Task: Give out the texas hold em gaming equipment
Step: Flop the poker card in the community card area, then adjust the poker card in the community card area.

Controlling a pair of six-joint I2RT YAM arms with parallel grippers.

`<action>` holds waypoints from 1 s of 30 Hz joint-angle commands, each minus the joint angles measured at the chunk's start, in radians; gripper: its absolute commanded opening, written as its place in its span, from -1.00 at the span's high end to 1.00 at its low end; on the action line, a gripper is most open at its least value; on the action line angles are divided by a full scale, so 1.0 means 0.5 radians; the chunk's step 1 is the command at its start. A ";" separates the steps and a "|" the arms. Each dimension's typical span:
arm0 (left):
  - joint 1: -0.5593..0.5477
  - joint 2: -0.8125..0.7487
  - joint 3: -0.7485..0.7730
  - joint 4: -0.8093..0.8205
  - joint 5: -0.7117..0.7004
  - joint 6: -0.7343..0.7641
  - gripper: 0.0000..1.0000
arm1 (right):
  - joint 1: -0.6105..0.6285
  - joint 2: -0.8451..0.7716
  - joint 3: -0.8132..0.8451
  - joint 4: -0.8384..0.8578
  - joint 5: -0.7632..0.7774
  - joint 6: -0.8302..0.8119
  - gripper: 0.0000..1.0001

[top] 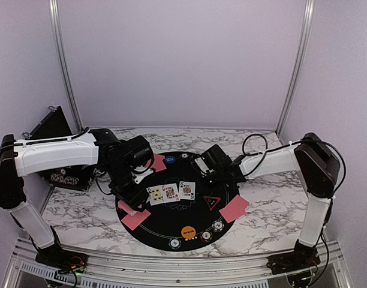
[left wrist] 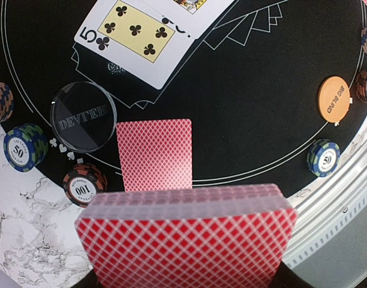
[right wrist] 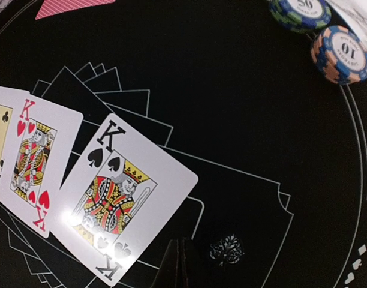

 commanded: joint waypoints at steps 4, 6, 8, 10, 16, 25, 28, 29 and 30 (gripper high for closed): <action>0.009 -0.048 0.021 0.002 0.008 0.006 -0.17 | -0.009 0.129 0.130 -0.045 -0.008 0.138 1.00; 0.009 -0.049 0.023 0.003 0.009 0.009 -0.17 | -0.008 0.155 0.150 -0.052 0.012 0.140 1.00; 0.009 -0.050 0.019 0.002 0.008 0.011 -0.17 | -0.010 0.187 0.173 -0.069 0.013 0.133 1.00; 0.010 -0.050 0.014 0.002 0.004 0.011 -0.17 | -0.008 0.213 0.187 -0.075 0.008 0.129 1.00; 0.010 -0.053 0.011 0.005 0.002 0.013 -0.17 | 0.011 0.280 0.204 -0.074 -0.032 0.120 1.00; 0.010 -0.050 0.009 0.005 0.002 0.017 -0.17 | 0.072 0.355 0.286 -0.094 -0.041 0.140 1.00; 0.008 -0.050 0.009 0.006 0.004 0.018 -0.17 | 0.076 0.359 0.291 -0.091 -0.039 0.152 1.00; 0.009 -0.051 0.009 0.004 0.003 0.017 -0.17 | 0.078 0.359 0.293 -0.087 -0.039 0.152 1.00; 0.011 -0.052 0.009 0.005 0.004 0.014 -0.17 | 0.082 0.359 0.299 -0.087 -0.039 0.150 1.00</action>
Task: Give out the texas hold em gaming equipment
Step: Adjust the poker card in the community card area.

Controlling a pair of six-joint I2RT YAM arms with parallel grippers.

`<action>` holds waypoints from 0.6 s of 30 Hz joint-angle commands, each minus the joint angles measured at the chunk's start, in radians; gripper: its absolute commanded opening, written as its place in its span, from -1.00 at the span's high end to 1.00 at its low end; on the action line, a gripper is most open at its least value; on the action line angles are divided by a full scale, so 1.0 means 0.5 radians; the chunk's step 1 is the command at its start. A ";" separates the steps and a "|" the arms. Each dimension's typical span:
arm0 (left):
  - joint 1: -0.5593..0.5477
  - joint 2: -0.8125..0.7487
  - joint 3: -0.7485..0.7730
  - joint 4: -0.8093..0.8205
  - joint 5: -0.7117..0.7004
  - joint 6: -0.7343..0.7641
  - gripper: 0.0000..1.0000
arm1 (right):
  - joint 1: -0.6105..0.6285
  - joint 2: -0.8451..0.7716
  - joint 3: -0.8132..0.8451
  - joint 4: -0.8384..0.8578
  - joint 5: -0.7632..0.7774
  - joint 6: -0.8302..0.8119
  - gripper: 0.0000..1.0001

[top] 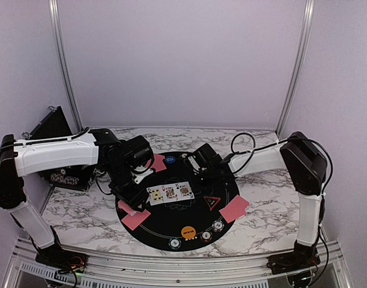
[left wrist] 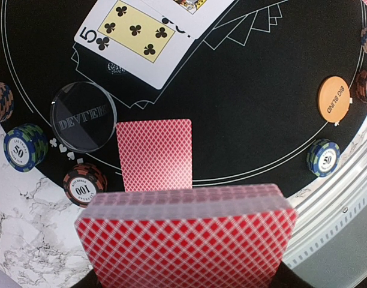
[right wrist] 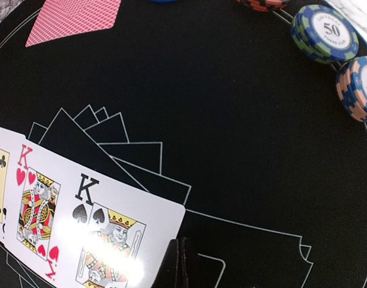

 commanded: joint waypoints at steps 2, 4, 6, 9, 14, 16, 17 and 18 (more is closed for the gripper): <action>0.010 -0.050 0.009 0.005 0.003 0.015 -0.17 | 0.046 0.098 0.041 -0.070 -0.045 0.032 1.00; 0.008 -0.050 0.009 0.008 0.007 0.013 -0.17 | 0.051 0.098 0.049 -0.071 -0.047 0.038 1.00; 0.008 -0.052 0.012 0.008 0.005 0.014 -0.17 | 0.056 0.102 0.050 -0.066 -0.045 0.035 1.00; 0.009 -0.053 0.009 0.008 0.003 0.017 -0.17 | 0.062 0.104 0.056 -0.064 -0.107 0.043 1.00; 0.008 -0.054 0.008 0.008 0.006 0.016 -0.17 | 0.064 0.101 0.061 -0.065 -0.115 0.063 0.99; 0.008 -0.058 0.008 0.008 0.004 0.017 -0.17 | 0.056 0.087 0.052 -0.072 -0.101 0.078 0.99; 0.009 -0.061 0.007 0.008 0.004 0.016 -0.17 | 0.049 0.078 0.046 -0.079 -0.096 0.087 0.99; 0.008 -0.063 0.005 0.008 0.002 0.018 -0.17 | 0.039 0.065 0.031 -0.077 -0.094 0.095 0.99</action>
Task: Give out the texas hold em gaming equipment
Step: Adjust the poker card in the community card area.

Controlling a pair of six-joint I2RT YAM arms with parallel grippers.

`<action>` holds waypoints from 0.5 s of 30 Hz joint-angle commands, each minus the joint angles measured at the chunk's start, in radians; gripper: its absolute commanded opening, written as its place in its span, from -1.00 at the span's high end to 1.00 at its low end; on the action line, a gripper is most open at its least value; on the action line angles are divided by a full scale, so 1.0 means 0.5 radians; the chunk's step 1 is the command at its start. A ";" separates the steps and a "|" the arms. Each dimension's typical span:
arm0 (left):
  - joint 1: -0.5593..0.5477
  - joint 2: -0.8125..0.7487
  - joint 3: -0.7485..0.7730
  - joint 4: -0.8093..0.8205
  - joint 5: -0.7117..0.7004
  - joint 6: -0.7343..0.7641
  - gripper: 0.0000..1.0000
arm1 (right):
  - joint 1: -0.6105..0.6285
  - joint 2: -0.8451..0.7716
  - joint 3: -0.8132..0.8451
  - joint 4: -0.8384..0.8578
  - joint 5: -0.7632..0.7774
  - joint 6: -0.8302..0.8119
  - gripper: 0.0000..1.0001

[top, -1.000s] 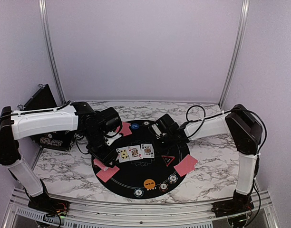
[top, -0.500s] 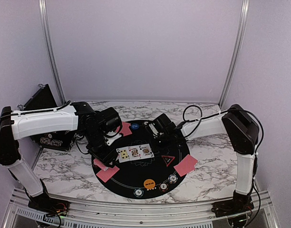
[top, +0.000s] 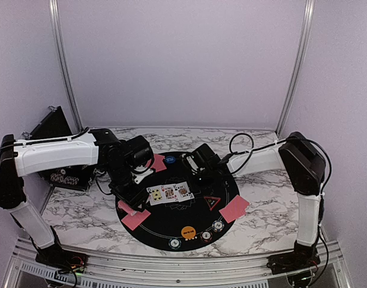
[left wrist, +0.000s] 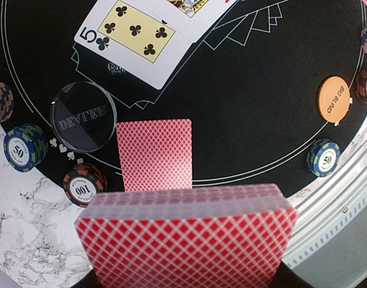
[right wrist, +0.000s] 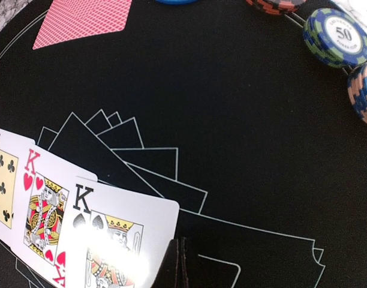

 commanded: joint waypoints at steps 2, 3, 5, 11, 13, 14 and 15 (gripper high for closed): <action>0.010 -0.069 0.001 0.008 0.000 0.017 -0.17 | -0.005 0.006 -0.029 -0.087 -0.070 0.071 0.99; 0.008 -0.069 -0.002 0.008 0.000 0.016 -0.17 | -0.015 -0.014 -0.041 -0.092 -0.066 0.073 0.99; 0.011 -0.068 -0.005 0.008 0.002 0.019 -0.17 | -0.022 -0.057 -0.066 -0.113 -0.059 0.069 0.99; 0.010 -0.063 -0.003 0.008 0.000 0.017 -0.17 | 0.002 -0.171 -0.151 -0.175 -0.061 0.065 0.99; 0.008 -0.060 -0.002 0.009 0.001 0.016 -0.17 | 0.021 -0.205 -0.175 -0.190 -0.055 0.067 0.98; 0.008 -0.059 -0.002 0.009 0.004 0.020 -0.17 | 0.031 -0.218 -0.181 -0.198 -0.055 0.067 0.98; 0.009 -0.056 -0.002 0.010 0.003 0.020 -0.17 | 0.042 -0.222 -0.183 -0.208 -0.055 0.071 0.98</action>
